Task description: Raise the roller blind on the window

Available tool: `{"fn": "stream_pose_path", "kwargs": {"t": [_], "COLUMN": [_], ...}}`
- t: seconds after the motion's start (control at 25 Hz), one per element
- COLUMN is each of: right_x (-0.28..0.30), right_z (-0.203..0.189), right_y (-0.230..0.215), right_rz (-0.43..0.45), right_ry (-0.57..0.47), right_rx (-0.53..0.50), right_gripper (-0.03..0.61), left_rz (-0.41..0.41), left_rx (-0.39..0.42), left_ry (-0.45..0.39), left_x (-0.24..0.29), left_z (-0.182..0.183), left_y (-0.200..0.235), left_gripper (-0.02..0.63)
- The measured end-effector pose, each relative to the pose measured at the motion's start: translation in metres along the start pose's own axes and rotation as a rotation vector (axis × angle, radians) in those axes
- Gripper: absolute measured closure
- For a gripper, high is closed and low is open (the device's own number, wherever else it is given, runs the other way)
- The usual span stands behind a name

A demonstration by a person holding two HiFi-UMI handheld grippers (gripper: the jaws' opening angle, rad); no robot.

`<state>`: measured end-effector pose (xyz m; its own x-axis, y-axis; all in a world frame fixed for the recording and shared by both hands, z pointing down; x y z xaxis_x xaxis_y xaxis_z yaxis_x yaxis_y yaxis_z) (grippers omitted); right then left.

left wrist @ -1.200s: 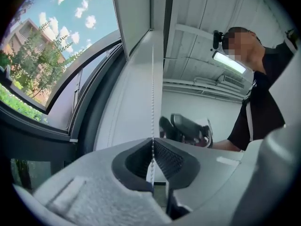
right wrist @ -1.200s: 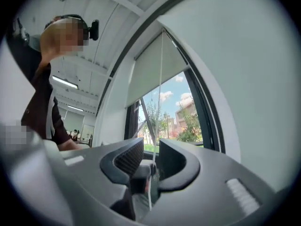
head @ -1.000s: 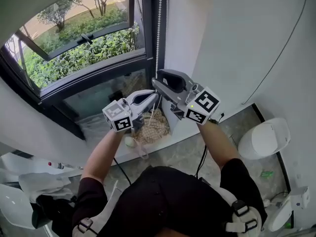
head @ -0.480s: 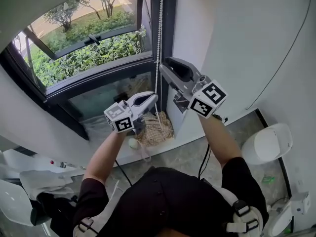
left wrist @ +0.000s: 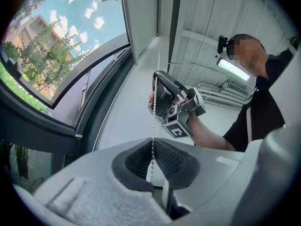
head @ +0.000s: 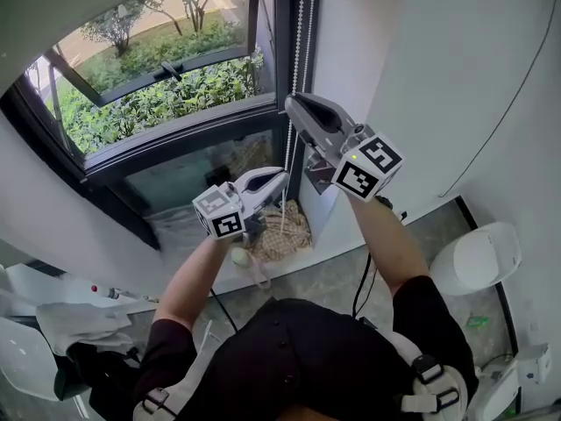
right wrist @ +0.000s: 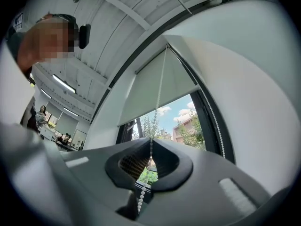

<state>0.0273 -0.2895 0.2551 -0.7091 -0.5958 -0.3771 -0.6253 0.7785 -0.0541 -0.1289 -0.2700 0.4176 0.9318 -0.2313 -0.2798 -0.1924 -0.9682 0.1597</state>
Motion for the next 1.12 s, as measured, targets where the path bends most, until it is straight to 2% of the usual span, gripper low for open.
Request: {"fn": "stream_pose_path", "kwargs": {"t": [0.12, 0.2, 0.32, 0.48, 0.6, 0.64, 0.72, 0.84, 0.92, 1.0, 1.12], "right_x": [-0.004, -0.012, -0.029, -0.067, -0.088, -0.091, -0.091, -0.092, -0.094, -0.095, -0.093], "right_z": [-0.003, -0.01, -0.043, -0.114, -0.135, -0.134, -0.13, -0.126, -0.126, -0.126, -0.126], "right_y": [0.001, 0.001, -0.002, -0.007, -0.006, -0.004, -0.002, -0.002, -0.004, -0.004, -0.002], "right_rz": [-0.002, -0.011, -0.035, -0.065, -0.066, -0.06, -0.043, -0.035, -0.042, -0.044, -0.034], "right_ry": [-0.029, -0.032, 0.041, 0.175, 0.215, 0.219, 0.23, 0.238, 0.236, 0.233, 0.24], "right_rx": [-0.02, -0.05, -0.068, 0.005, 0.048, 0.041, -0.002, -0.022, -0.011, -0.001, -0.006], "right_gripper": [0.571, 0.572, 0.572, 0.572, 0.574, 0.572, 0.572, 0.572, 0.572, 0.572, 0.572], "left_rz": [-0.004, -0.007, 0.002, 0.016, 0.006, -0.003, -0.021, -0.031, -0.038, -0.059, -0.132], "left_rx": [-0.002, -0.03, -0.107, -0.215, -0.213, -0.2, -0.176, -0.161, -0.124, -0.055, 0.032], "left_ry": [-0.014, 0.003, 0.121, 0.295, 0.375, 0.388, 0.384, 0.293, 0.208, 0.139, 0.065], "left_x": [-0.001, 0.001, 0.009, -0.001, -0.013, -0.016, -0.02, -0.026, -0.025, -0.016, 0.015], "left_z": [-0.003, -0.013, -0.049, -0.118, -0.144, -0.143, -0.133, -0.097, -0.06, -0.011, 0.059], "left_y": [0.004, 0.007, 0.015, 0.012, 0.004, 0.002, 0.003, 0.013, 0.021, 0.024, 0.016], "left_gripper": [0.598, 0.598, 0.598, 0.596, 0.59, 0.562, 0.513, 0.467, 0.46, 0.46, 0.46]}}
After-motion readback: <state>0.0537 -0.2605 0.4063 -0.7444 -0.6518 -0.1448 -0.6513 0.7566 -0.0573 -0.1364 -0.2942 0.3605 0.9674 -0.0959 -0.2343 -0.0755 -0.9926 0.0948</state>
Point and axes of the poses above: the fingertips, and each gripper's own axes: x forward along the fingers, y to its left, z out of its top, the point moved 9 cm from there along -x, backward along the fingers, and after that the axes turned 11 degrees about -z, right-handed, at the moved point
